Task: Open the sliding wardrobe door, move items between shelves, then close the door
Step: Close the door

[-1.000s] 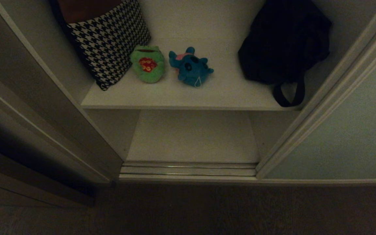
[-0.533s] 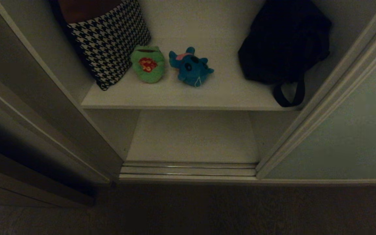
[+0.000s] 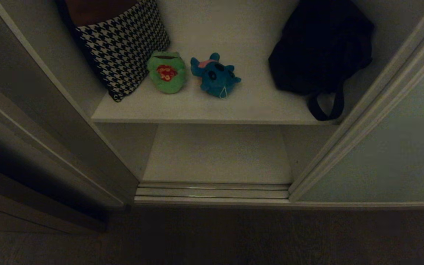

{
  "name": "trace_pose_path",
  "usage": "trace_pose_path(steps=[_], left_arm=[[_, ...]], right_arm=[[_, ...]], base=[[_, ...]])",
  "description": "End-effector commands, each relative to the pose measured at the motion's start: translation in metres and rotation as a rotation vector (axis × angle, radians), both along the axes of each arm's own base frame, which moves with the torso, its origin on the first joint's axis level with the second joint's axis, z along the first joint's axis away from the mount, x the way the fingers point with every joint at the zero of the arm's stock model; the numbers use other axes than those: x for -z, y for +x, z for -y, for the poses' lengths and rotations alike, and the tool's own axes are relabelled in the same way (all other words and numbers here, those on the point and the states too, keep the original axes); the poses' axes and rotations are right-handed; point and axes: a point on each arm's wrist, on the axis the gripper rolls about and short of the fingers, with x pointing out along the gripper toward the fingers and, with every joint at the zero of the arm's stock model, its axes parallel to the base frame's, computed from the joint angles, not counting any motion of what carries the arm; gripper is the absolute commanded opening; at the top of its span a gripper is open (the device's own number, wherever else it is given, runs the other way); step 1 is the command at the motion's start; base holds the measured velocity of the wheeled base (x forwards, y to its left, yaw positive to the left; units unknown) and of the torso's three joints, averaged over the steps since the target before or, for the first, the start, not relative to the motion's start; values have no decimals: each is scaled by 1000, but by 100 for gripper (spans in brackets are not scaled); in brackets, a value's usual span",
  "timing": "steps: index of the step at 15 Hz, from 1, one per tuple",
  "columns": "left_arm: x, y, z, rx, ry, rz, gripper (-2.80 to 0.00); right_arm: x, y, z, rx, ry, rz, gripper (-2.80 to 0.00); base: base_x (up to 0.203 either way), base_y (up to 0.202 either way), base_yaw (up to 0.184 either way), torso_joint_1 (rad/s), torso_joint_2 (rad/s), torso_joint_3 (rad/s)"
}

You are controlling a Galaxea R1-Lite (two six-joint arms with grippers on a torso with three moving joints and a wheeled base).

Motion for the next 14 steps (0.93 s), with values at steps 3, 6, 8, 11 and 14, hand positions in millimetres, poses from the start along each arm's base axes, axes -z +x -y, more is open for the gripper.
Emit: trace_pose_path(steps=[3, 6, 8, 11, 14], left_arm=[[0, 0, 0, -1, 0, -1, -280], [0, 0, 0, -1, 0, -1, -280], [0, 0, 0, -1, 0, -1, -280], [0, 0, 0, -1, 0, -1, -280], [0, 0, 0, -1, 0, -1, -280]], right_arm=[[-12, 40, 0, 22, 100, -91, -280], [-15, 64, -2, 50, 117, -136, -280], [-18, 79, -2, -5, 131, -143, -280], [-18, 98, 4, -41, 152, -167, -280], [-18, 115, 10, -80, 166, -182, -280]], base=[[0, 0, 0, 0, 0, 0], [0, 0, 0, 0, 0, 0], [0, 0, 0, 0, 0, 0], [0, 0, 0, 0, 0, 0], [0, 0, 0, 0, 0, 0]])
